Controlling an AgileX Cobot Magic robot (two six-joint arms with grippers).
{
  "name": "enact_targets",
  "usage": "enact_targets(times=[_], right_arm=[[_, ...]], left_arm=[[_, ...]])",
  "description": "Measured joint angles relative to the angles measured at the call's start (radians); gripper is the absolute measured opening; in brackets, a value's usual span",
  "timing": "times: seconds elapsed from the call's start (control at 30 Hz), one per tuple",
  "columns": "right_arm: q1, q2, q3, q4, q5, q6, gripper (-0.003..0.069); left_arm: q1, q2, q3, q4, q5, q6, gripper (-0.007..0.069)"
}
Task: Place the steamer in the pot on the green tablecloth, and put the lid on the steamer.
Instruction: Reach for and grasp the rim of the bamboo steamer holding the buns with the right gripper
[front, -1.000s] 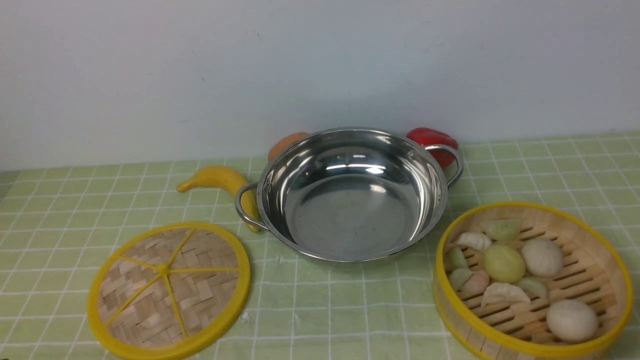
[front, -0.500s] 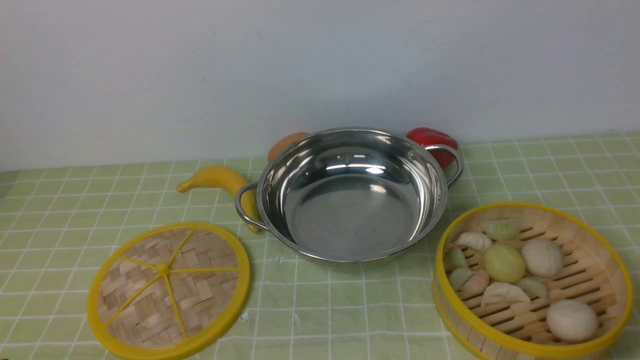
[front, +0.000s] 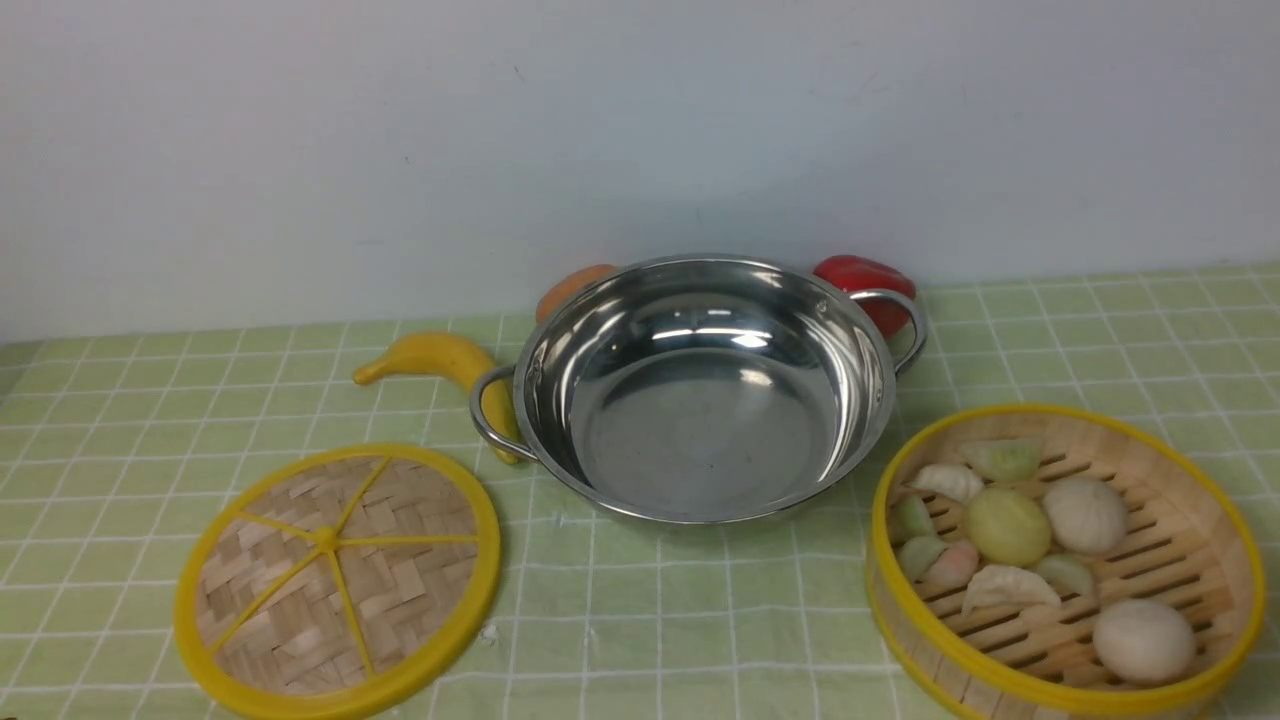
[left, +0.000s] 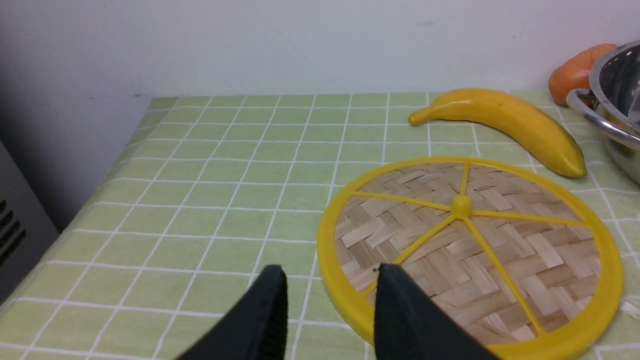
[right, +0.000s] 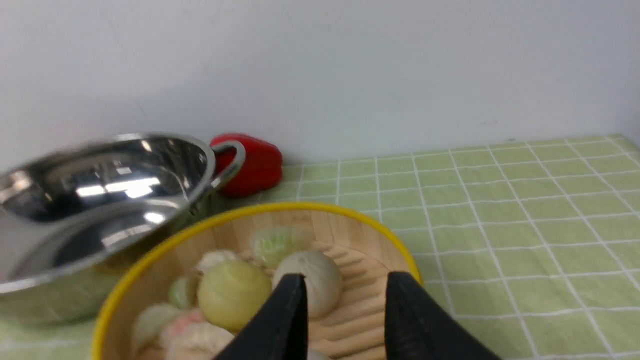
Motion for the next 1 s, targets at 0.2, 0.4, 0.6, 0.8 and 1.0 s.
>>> enact_targets(times=[0.2, 0.4, 0.6, 0.8, 1.0], right_arm=[[0.000, 0.000, 0.001, 0.276, -0.123, 0.058, 0.0240], [0.000, 0.000, 0.001, 0.479, -0.243, 0.085, 0.0240], [0.000, 0.000, 0.001, 0.640, -0.278, 0.174, 0.0240], [0.000, 0.000, 0.001, 0.739, -0.355, 0.262, 0.0240], [0.000, 0.000, 0.001, 0.739, -0.375, 0.299, 0.0240]], left_arm=[[0.000, 0.000, 0.000, 0.000, 0.000, 0.000, 0.0243], [0.000, 0.000, 0.000, 0.001, 0.000, 0.001, 0.0243], [0.000, 0.000, 0.000, -0.056, -0.068, -0.023, 0.0243], [0.000, 0.000, 0.001, -0.430, -0.385, -0.182, 0.0243], [0.000, 0.000, 0.001, -0.521, -0.571, -0.189, 0.0243]])
